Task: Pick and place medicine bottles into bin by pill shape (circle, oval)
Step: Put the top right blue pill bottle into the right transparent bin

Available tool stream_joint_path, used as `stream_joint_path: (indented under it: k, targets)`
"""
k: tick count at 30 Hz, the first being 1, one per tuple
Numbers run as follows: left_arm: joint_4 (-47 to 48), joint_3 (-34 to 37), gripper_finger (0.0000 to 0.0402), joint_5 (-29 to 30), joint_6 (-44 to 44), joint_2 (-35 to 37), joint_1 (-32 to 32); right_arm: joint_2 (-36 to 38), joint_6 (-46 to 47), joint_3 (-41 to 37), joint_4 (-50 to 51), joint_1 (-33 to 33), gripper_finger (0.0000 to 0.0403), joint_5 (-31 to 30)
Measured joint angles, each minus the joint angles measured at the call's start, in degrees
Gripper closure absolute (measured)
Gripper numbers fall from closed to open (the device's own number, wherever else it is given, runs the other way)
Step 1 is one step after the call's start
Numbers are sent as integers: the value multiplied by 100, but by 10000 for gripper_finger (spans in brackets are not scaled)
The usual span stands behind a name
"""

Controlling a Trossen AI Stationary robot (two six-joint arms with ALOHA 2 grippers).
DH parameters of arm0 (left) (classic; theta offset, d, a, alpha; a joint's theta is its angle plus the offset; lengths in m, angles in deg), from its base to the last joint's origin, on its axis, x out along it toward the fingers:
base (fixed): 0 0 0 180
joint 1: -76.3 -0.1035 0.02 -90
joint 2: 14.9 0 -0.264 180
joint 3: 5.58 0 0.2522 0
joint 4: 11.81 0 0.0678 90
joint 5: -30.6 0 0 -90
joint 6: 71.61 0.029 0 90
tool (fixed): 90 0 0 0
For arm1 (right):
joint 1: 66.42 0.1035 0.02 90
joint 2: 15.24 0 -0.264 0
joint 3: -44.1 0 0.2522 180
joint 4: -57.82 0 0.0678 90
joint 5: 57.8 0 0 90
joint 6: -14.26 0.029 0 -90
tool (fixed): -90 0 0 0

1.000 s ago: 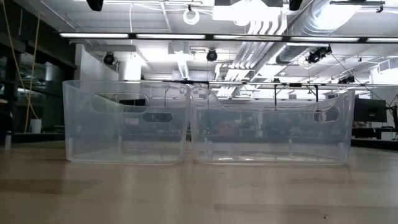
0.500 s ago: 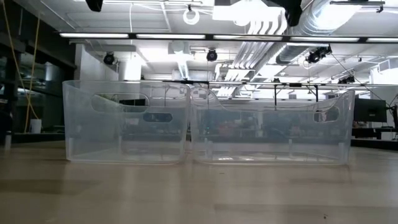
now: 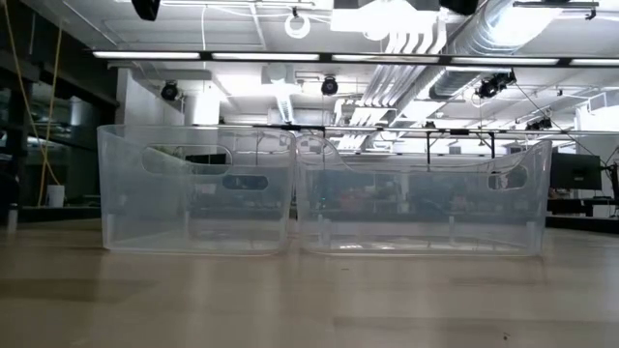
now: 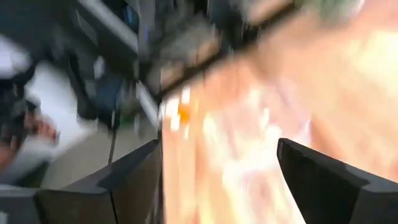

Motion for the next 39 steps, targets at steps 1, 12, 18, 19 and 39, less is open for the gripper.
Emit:
stream_joint_path:
  k: [1,12,18,19,39]
  targets:
    - [19,0,401,0,0,0,0,-140,137,220,368,169,93,79]
    - [102,0,401,294,-1,-2,0,-1352,4673,1359,3381,2737,94,308]
    - [99,0,401,385,0,-2,0,-2008,8193,1241,3466,4088,94,63]
    - [99,0,401,390,0,-2,0,-2136,8502,1240,3466,4249,94,65]
    - [95,0,401,455,-2,-2,0,-3418,9304,935,3506,4469,94,471]
